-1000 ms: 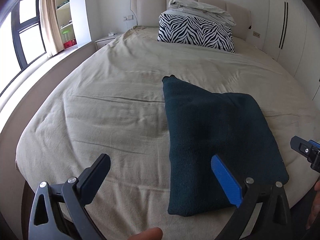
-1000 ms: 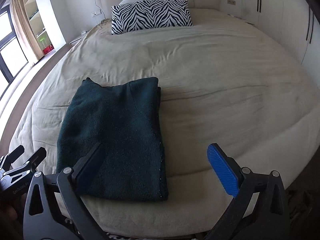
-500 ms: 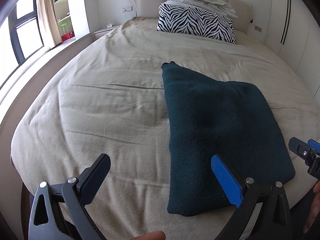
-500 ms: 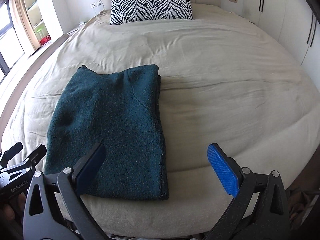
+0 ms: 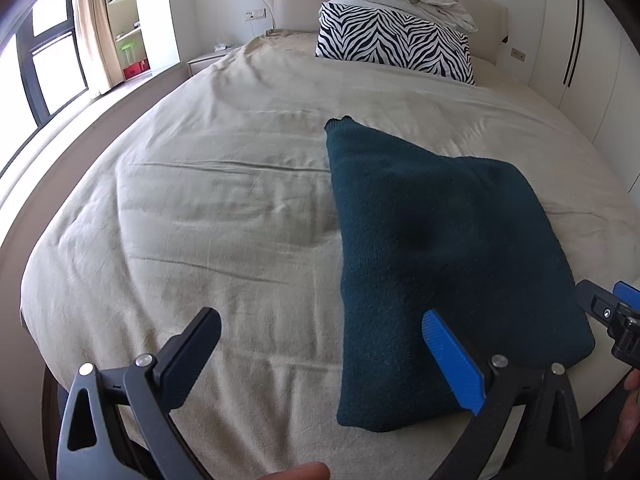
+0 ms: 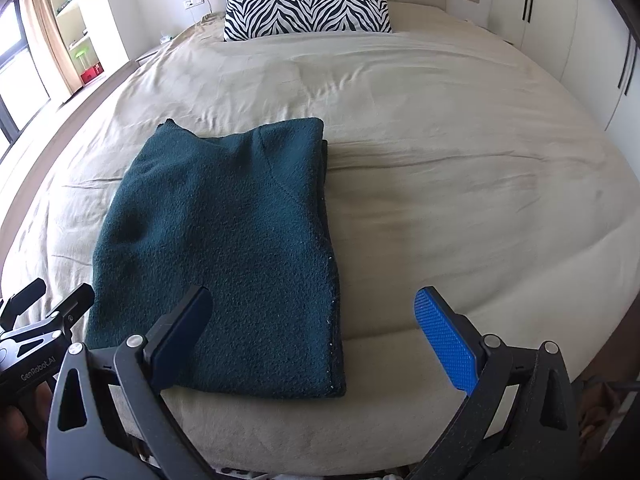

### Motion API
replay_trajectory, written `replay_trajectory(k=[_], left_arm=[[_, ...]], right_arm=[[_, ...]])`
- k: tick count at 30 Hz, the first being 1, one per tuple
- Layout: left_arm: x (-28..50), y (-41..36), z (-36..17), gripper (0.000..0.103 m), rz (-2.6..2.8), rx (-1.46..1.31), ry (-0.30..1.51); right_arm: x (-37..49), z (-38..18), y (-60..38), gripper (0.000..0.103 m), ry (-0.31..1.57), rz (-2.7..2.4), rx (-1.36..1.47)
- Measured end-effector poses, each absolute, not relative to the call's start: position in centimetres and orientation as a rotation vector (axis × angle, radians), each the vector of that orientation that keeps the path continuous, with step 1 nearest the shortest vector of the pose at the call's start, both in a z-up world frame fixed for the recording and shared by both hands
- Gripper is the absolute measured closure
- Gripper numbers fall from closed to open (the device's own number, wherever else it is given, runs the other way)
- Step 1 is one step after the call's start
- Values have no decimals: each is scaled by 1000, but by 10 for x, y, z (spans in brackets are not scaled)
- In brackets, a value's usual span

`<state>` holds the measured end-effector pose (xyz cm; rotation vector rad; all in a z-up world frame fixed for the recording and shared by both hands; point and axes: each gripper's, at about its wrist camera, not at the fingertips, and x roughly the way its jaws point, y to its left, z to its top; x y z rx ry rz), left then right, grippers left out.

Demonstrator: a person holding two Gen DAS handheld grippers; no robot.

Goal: Fold small clothes

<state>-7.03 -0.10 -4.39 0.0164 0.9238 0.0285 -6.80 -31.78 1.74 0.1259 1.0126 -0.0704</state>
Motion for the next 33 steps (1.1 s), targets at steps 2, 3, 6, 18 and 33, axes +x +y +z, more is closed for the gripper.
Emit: replay_trajectory(k=[2,3,6,18,33], left_arm=[[-71,-1,-45,0,28,16,926],[-71,-1,-45,0,28,16,926],[-71,-1,-46,0,28,16,928],[-71,-1,-46,0,28,16,928],[-71,-1,-47,0,27,14,929]], right_arm=[[-68,17,-317,0,1015,-69,127],[-68,16,-317,0,1016,-69,126],[-68,15,-316,0,1018,-66,126],[-69,13,-315,0,1022,-66,125],[-70,10,-313,0,1025,-66,123]])
